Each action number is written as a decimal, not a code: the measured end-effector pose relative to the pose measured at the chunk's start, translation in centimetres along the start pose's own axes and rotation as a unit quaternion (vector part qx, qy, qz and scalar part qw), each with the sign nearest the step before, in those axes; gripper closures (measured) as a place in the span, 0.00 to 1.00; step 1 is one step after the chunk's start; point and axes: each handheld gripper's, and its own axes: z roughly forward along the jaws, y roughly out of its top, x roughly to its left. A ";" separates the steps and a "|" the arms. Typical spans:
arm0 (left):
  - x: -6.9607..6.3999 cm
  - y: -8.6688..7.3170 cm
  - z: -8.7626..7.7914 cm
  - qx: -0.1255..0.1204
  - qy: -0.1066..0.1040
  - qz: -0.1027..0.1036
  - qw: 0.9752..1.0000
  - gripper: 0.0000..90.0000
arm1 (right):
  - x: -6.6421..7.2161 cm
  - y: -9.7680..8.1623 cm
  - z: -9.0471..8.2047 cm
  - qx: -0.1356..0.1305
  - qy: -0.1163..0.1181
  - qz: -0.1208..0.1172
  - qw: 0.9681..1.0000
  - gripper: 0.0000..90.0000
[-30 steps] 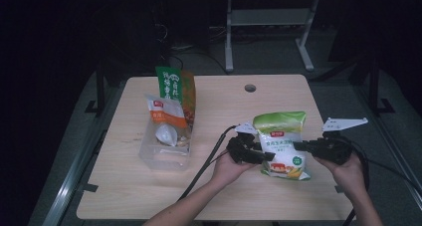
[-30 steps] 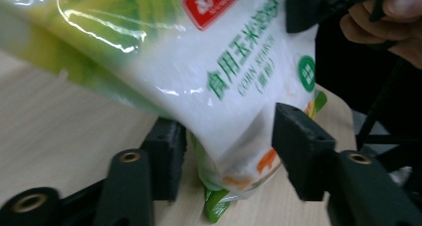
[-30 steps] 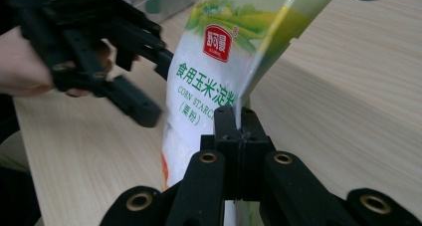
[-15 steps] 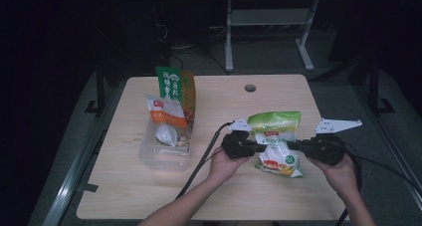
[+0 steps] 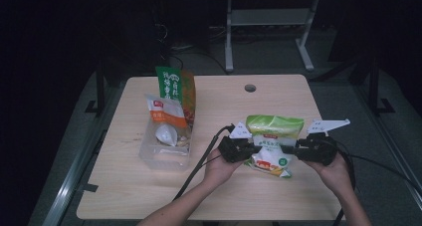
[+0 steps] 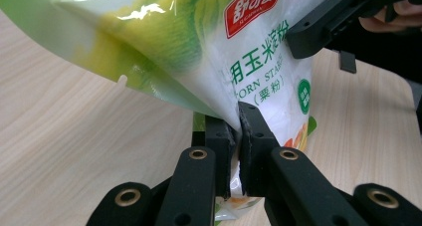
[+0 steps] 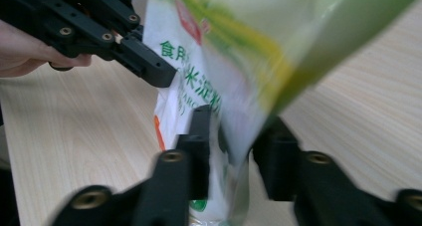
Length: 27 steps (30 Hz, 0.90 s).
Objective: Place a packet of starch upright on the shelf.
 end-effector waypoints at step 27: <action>-0.3 -2.3 -4.4 0.002 0.006 0.010 1.000 0.66 | 1.6 1.5 1.2 0.007 0.019 -0.012 1.000 0.98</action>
